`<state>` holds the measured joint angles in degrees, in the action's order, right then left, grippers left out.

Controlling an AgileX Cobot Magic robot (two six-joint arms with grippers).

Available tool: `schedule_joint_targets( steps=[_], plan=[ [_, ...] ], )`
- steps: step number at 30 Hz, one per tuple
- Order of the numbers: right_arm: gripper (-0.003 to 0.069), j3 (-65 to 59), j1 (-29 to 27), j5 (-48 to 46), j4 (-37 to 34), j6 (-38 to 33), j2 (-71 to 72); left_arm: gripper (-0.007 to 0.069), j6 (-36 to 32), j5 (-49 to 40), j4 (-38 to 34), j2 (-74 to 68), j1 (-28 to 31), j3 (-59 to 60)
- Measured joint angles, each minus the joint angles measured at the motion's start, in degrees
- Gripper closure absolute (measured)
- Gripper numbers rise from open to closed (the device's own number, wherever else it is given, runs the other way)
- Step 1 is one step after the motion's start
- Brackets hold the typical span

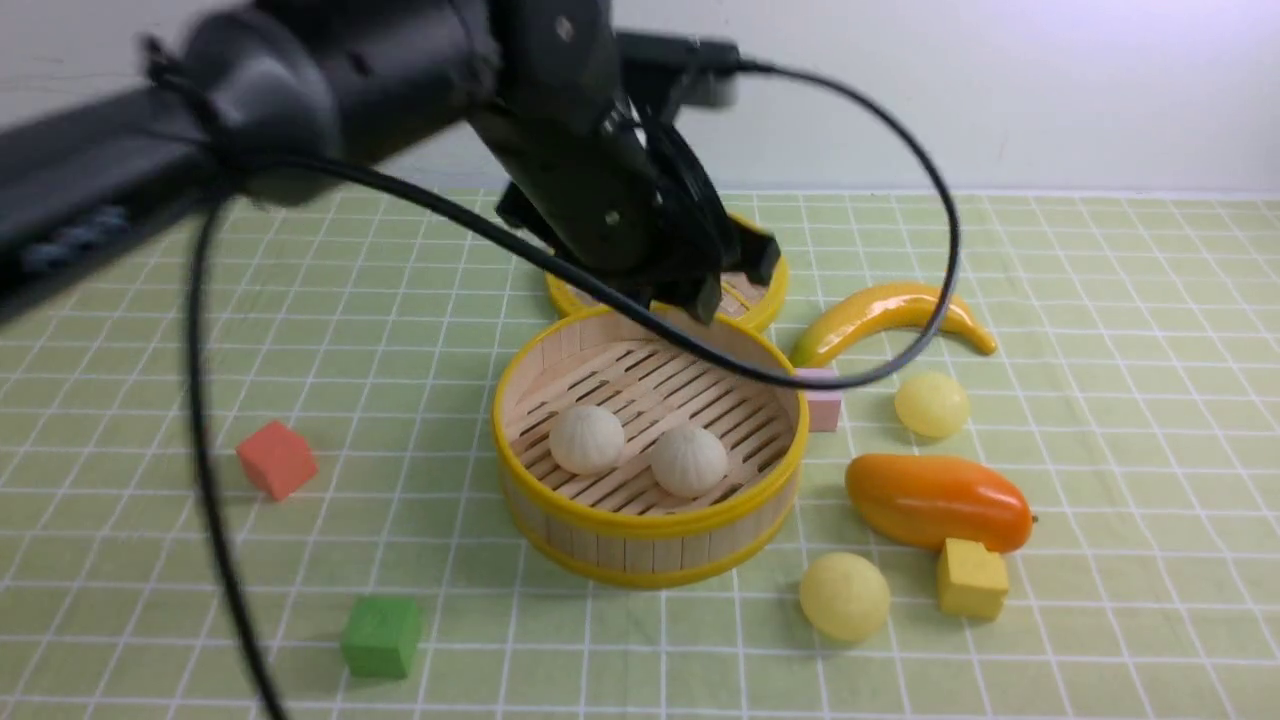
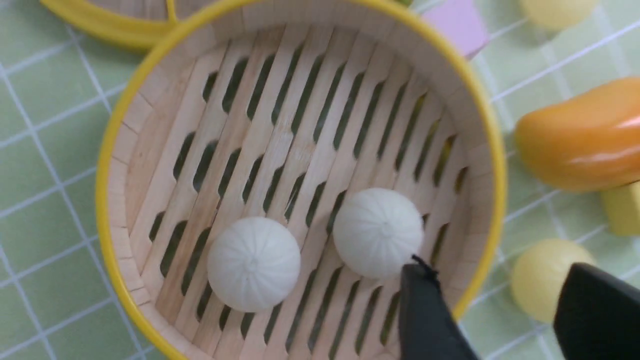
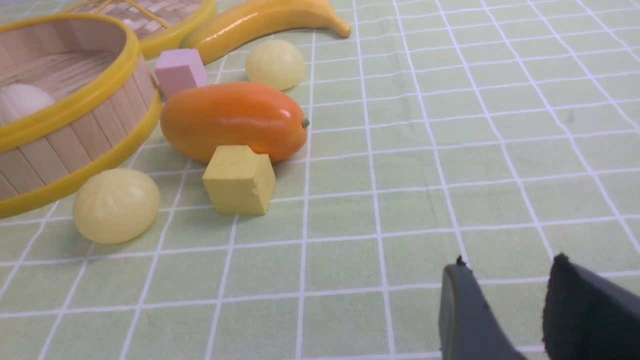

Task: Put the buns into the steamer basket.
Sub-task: Use the right arm to grab a steamed stuffed bun

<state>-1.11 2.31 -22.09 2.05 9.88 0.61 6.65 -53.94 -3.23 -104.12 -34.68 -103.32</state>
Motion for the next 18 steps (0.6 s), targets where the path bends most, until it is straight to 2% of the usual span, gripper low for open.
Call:
schedule_joint_targets(
  steps=[1, 3, 4, 9, 14, 18],
  plan=[
    [0.0419, 0.0, 0.0, 0.0, 0.0, 0.0, 0.0, 0.0452, -0.4, 1.5, -1.1, 5.7, 0.0, 3.1],
    [0.0419, 0.0, 0.0, 0.0, 0.0, 0.0, 0.0, 0.0593, -1.9, 4.5, -2.6, 13.0, 0.0, 9.4],
    [0.0419, 0.0, 0.0, 0.0, 0.0, 0.0, 0.0, 0.0625, -2.4, 5.9, -3.5, 15.9, 0.0, 13.2],
    [0.0419, 0.0, 0.0, 0.0, 0.0, 0.0, 0.0, 0.0638, -4.7, 16.1, -8.3, 33.7, 0.0, 35.2],
    [0.0419, 0.0, 0.0, 0.7, -0.2, 0.2, 0.0, 0.0638, -6.7, 24.2, -9.3, 51.3, 0.0, 53.9],
    [0.0419, -0.5, 0.0, 6.4, -8.0, 5.7, 0.0, 0.0638, -5.8, 30.4, -9.5, 67.3, 0.0, 68.2]
  ],
)
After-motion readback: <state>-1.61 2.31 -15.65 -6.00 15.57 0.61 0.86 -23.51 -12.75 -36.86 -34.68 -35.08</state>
